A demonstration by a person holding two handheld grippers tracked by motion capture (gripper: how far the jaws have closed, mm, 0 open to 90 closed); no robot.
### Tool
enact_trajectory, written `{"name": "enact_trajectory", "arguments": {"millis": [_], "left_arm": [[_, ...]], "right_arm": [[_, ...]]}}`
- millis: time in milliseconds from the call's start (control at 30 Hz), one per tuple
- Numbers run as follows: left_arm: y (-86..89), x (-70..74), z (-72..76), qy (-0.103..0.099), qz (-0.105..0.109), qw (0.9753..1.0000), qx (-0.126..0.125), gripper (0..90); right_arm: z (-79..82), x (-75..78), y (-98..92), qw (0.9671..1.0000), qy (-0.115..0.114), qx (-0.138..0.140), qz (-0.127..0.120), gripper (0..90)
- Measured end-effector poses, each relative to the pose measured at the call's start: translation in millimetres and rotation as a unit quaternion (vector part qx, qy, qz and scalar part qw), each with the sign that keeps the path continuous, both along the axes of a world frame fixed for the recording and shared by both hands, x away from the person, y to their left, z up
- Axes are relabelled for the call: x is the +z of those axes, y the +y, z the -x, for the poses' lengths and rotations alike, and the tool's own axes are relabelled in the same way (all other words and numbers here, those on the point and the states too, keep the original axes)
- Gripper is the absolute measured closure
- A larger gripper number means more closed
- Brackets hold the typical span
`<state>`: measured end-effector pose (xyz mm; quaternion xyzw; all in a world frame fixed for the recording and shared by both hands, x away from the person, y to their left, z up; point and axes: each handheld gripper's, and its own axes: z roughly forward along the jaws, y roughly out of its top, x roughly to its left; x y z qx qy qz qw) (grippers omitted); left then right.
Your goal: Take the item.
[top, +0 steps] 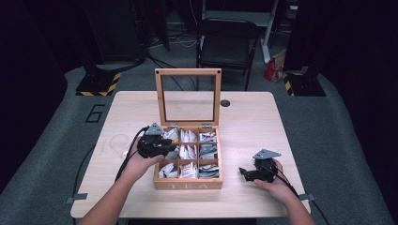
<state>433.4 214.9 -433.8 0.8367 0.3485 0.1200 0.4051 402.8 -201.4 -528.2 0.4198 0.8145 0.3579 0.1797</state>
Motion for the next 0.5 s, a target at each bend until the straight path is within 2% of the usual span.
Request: {"name": "enact_trajectory", "arguments": {"millis": [333, 400, 500], "left_arm": [[-1.2, -3.8, -1.5, 0.005, 0.004, 1.0, -0.004, 71.4], [-1.2, -3.9, -2.1, 0.002, -0.003, 1.0, -0.005, 72.4], [-2.5, -5.1, -2.5, 0.009, 0.002, 0.9999, -0.005, 72.5]], "right_arm": [[0.0, 0.0, -0.1, 1.0, 0.0, 0.0, 0.0, 12.6], [0.1, 0.0, 0.0, 1.0, 0.001, 0.001, 0.0, 12.6], [0.0, 0.0, 0.0, 1.0, 0.0, 0.0, 0.0, 12.6]]}}
